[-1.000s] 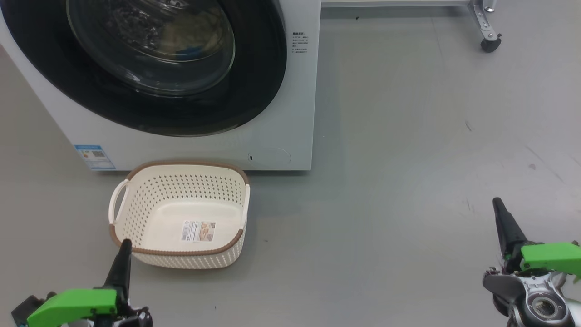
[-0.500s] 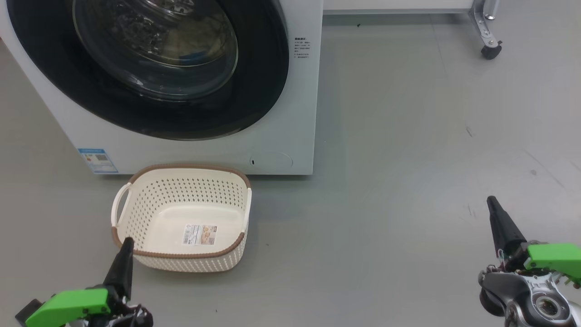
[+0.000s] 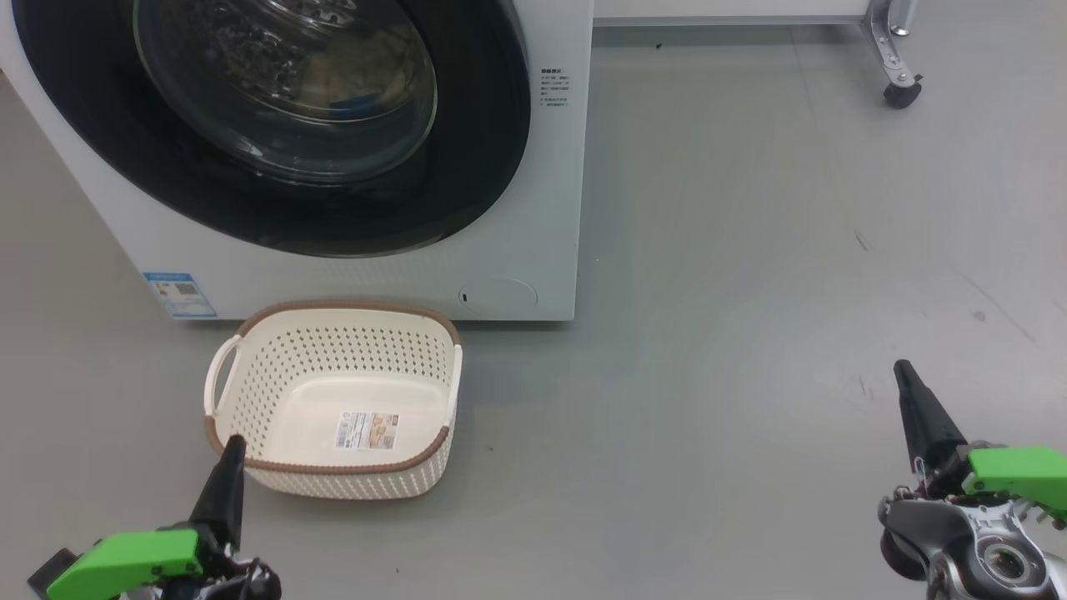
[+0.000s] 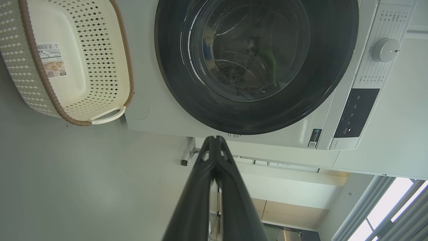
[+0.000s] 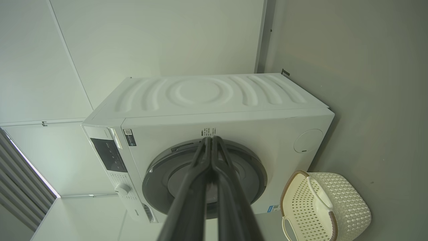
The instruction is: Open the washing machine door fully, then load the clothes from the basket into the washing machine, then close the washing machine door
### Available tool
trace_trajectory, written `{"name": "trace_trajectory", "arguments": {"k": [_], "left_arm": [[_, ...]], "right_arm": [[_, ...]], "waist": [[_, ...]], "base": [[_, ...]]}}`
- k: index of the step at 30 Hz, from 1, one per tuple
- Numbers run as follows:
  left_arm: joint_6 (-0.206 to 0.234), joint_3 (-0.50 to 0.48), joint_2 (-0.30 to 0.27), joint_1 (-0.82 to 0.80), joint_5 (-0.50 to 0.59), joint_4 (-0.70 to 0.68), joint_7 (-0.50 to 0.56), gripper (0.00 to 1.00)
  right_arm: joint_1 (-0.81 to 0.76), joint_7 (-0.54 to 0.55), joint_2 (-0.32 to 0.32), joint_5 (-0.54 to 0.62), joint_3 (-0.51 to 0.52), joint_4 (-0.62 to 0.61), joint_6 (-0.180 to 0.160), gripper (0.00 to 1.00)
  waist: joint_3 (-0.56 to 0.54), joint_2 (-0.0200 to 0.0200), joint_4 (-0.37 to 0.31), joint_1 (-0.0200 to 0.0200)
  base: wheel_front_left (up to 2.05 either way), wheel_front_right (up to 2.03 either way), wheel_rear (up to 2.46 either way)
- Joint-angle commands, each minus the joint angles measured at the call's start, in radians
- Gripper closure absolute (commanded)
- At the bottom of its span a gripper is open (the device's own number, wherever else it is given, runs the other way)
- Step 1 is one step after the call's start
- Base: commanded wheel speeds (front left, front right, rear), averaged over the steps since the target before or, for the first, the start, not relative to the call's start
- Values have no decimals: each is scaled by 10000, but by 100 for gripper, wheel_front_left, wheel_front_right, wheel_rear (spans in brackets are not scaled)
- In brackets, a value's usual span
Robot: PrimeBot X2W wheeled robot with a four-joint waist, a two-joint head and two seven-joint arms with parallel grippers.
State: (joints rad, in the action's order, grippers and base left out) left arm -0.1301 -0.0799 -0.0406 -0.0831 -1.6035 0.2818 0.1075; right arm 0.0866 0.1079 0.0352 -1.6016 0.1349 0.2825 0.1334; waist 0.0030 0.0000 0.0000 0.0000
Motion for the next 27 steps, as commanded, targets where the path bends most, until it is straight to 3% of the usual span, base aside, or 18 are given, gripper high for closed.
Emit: {"name": "trace_trajectory", "arguments": {"k": [1,27], "left_arm": [[-6,-342,-97,-249,-49,-368,60,100],[-6,-341,-97,-249,-50,-369,58,100]], "right_arm": [[213,53,150,-71,-212,-378,-27,100],[213,52,150,-72,-212,-378,-27,100]], "waist": [[1,0,0,0],[1,0,0,0]], "base": [[0,0,0],[0,0,0]]}}
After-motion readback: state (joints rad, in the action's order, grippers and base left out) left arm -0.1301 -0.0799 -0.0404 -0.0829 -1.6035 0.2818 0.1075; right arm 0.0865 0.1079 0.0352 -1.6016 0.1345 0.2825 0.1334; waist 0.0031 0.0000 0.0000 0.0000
